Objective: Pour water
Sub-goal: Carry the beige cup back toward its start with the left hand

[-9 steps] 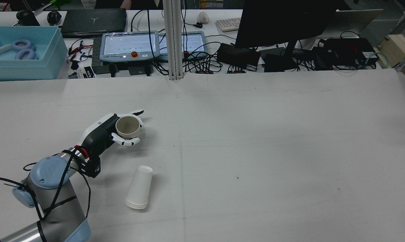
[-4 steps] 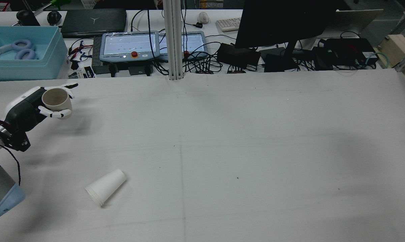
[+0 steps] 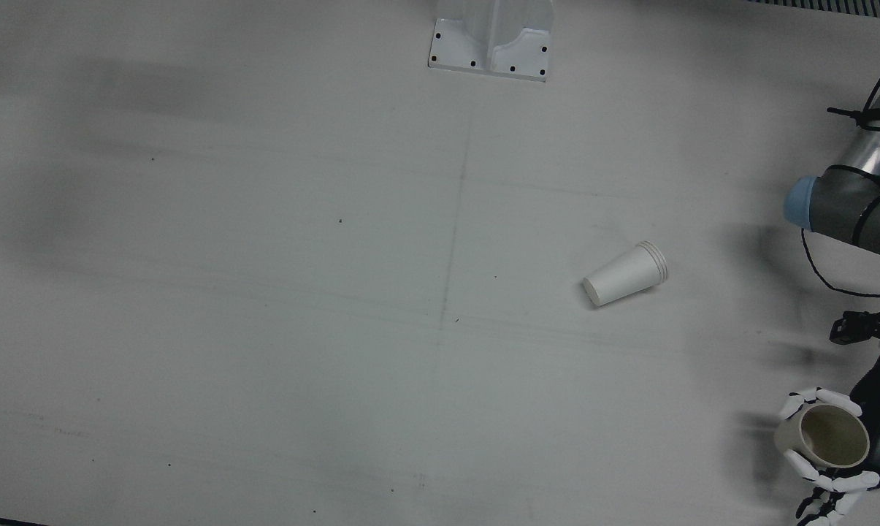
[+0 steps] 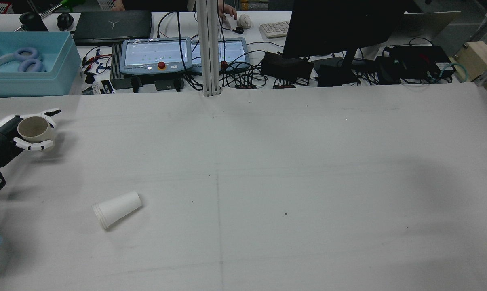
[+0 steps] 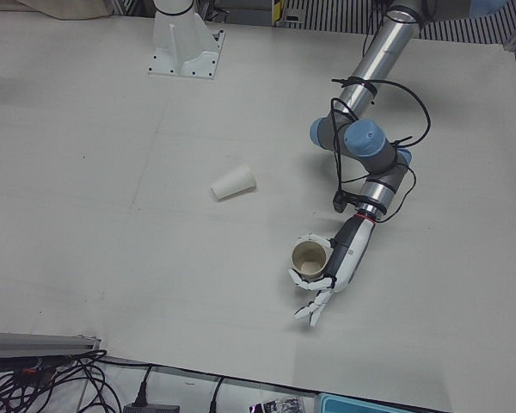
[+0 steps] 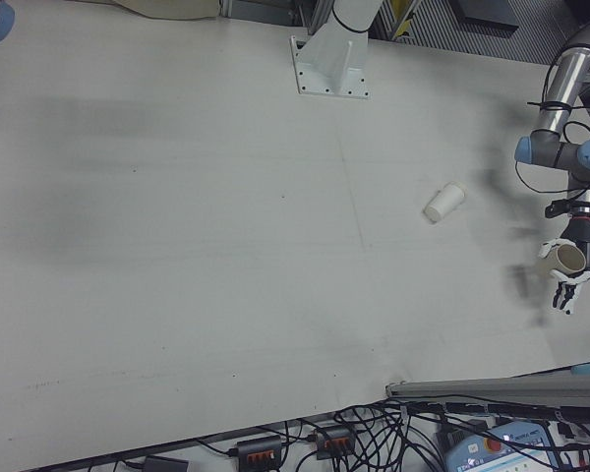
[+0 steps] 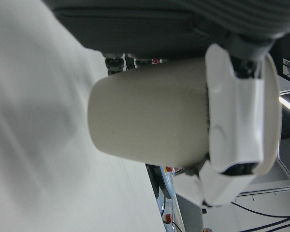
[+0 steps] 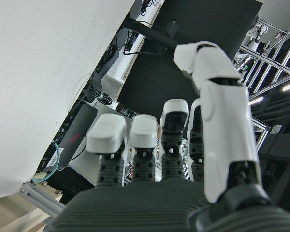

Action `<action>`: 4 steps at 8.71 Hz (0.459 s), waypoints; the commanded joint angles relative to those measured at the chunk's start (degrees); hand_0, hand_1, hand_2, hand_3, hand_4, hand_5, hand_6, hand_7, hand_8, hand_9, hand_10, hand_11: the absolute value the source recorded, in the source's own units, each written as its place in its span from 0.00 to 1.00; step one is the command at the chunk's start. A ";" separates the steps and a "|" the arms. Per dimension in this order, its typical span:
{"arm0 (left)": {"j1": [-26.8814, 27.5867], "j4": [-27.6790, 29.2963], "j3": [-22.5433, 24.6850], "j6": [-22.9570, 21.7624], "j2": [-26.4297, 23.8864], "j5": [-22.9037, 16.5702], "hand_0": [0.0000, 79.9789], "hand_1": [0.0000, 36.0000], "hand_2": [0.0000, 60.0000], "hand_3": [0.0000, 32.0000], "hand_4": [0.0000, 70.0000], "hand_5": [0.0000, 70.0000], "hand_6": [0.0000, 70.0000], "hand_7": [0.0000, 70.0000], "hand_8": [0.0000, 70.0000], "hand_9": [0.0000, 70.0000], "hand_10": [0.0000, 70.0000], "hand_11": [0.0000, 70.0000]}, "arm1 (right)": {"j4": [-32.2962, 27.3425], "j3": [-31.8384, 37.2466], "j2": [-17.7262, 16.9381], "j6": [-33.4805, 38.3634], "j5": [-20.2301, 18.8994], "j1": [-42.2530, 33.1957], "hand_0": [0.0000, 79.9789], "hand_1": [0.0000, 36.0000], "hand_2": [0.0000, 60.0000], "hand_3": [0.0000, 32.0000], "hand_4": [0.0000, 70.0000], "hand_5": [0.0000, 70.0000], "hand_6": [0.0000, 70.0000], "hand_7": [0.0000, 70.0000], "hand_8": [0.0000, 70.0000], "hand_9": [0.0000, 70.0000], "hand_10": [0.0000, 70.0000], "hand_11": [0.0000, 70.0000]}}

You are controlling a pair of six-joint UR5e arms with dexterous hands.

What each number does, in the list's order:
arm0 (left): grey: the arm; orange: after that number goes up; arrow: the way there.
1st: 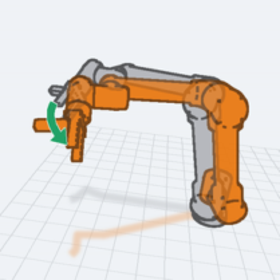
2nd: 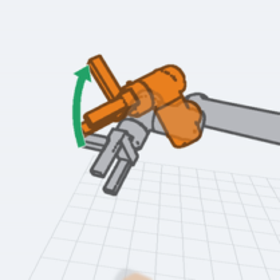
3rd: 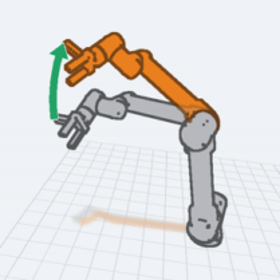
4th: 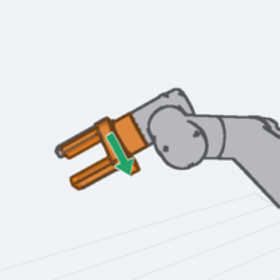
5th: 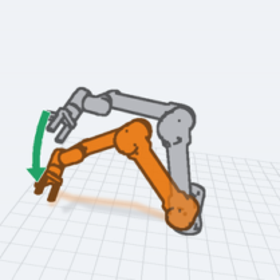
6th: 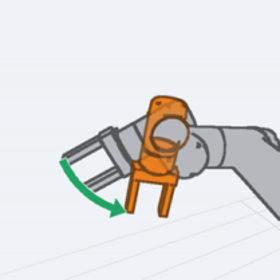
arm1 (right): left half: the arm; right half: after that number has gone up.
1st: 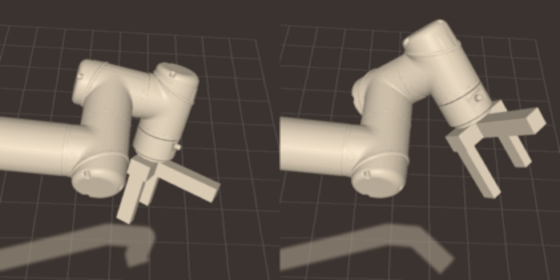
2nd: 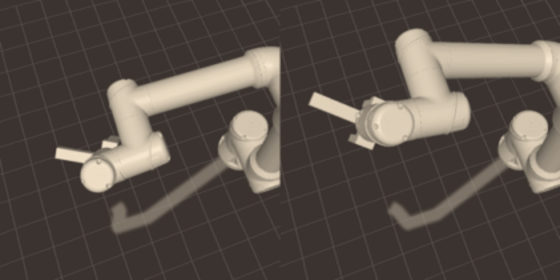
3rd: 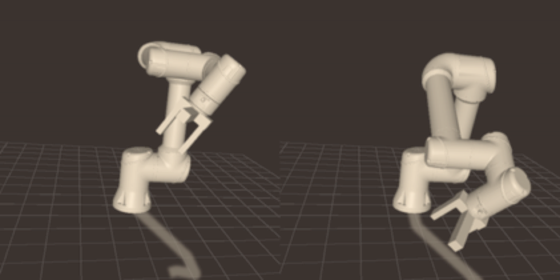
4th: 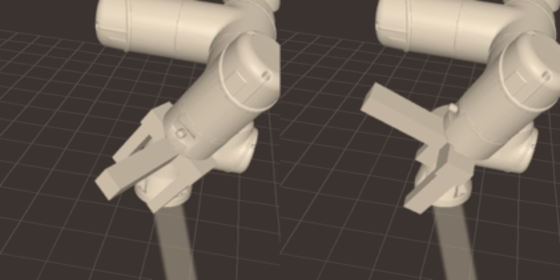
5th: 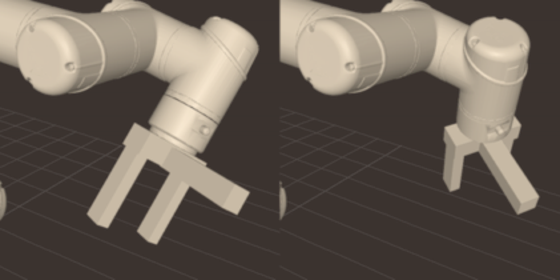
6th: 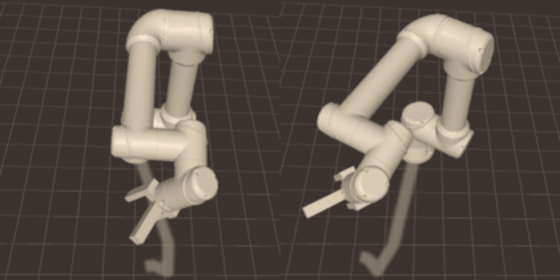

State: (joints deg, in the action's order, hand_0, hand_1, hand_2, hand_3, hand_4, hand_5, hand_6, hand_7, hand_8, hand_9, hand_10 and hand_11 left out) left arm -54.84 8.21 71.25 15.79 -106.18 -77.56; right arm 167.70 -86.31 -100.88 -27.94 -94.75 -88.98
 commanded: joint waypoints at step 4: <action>-1.33 6.29 -3.23 3.72 4.05 0.04 0.72 0.17 0.00 0.00 0.67 0.11 0.10 0.11 0.04 0.00 0.01 0.03 | 0.08 -0.08 0.07 -0.01 0.00 -0.06 0.98 0.72 0.48 0.00 0.52 0.73 0.93 0.78 0.95 1.00 1.00 1.00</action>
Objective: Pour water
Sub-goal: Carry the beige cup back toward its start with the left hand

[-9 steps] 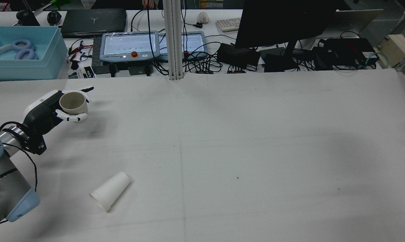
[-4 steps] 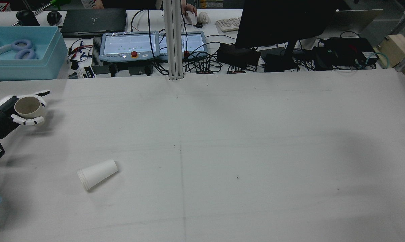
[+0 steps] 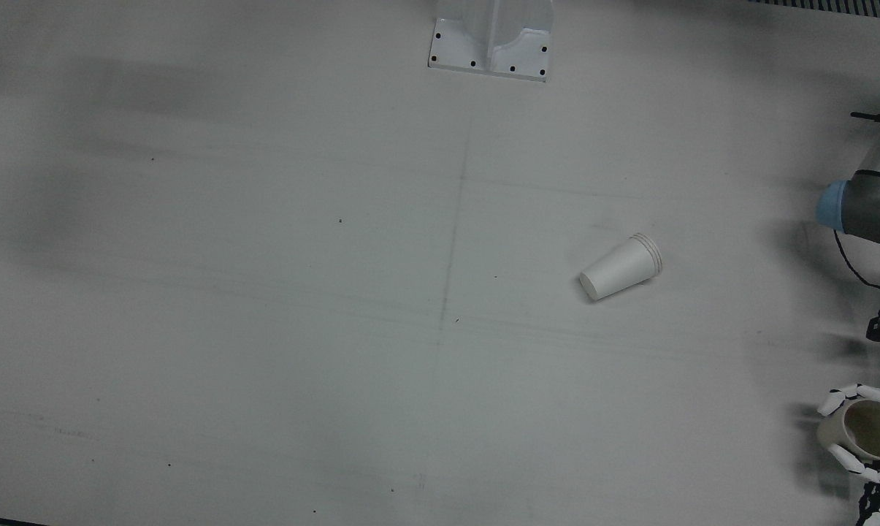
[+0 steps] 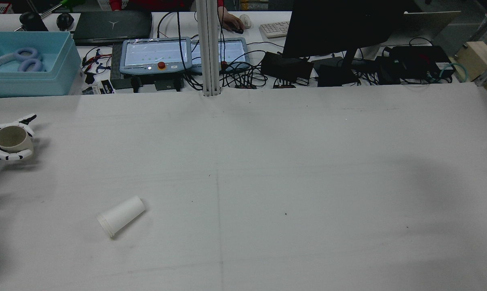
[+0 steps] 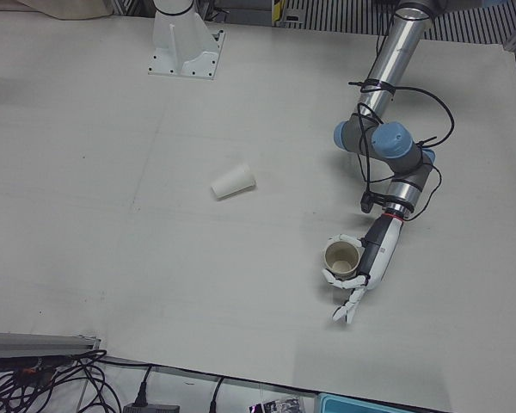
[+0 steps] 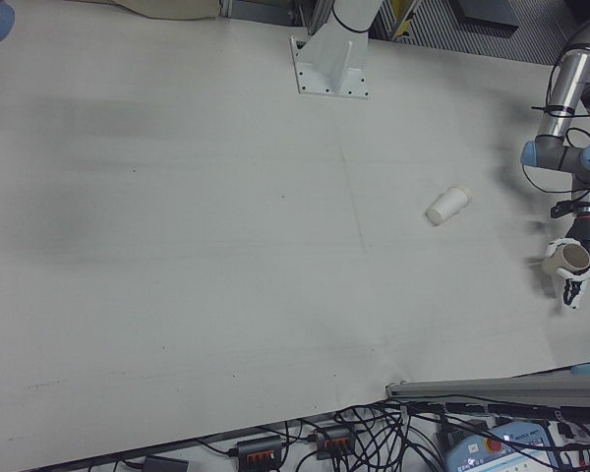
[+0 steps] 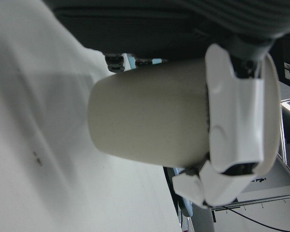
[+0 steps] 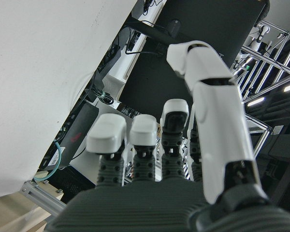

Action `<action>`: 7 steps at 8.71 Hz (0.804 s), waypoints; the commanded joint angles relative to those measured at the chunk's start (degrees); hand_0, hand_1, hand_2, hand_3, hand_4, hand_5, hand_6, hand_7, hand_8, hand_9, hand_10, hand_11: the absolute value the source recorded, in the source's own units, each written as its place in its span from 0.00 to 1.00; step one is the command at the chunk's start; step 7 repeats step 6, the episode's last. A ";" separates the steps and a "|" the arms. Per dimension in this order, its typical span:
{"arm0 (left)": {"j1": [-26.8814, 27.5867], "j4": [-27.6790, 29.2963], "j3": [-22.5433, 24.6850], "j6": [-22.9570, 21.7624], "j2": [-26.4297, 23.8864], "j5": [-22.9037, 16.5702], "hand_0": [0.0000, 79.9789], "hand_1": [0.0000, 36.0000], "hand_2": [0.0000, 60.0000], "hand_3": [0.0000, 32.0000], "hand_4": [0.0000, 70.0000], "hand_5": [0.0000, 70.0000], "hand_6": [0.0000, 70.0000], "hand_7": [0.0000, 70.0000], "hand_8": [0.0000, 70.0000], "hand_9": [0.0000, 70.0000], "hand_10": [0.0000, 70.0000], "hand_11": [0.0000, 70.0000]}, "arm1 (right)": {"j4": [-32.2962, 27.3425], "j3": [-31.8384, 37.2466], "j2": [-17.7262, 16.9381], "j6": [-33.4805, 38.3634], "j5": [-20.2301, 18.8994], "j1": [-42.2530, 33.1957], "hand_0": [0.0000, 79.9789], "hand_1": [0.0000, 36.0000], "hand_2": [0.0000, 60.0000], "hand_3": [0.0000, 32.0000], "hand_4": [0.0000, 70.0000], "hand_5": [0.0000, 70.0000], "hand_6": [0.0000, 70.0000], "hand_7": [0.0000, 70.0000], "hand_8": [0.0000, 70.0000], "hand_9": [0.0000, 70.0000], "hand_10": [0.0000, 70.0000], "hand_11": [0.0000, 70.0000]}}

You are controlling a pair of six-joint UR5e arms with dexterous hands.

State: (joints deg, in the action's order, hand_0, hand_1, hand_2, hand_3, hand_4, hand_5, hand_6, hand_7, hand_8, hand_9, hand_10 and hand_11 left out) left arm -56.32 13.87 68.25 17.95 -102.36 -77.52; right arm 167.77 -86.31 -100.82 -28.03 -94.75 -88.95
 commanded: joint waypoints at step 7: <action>-0.19 1.51 -1.02 2.00 0.23 0.00 0.70 0.13 0.00 0.00 0.38 0.00 0.07 0.07 0.03 0.00 0.00 0.00 | 0.01 -0.09 0.01 0.17 0.00 -0.09 1.00 0.72 0.41 0.00 0.52 0.74 0.91 0.78 0.94 1.00 0.98 1.00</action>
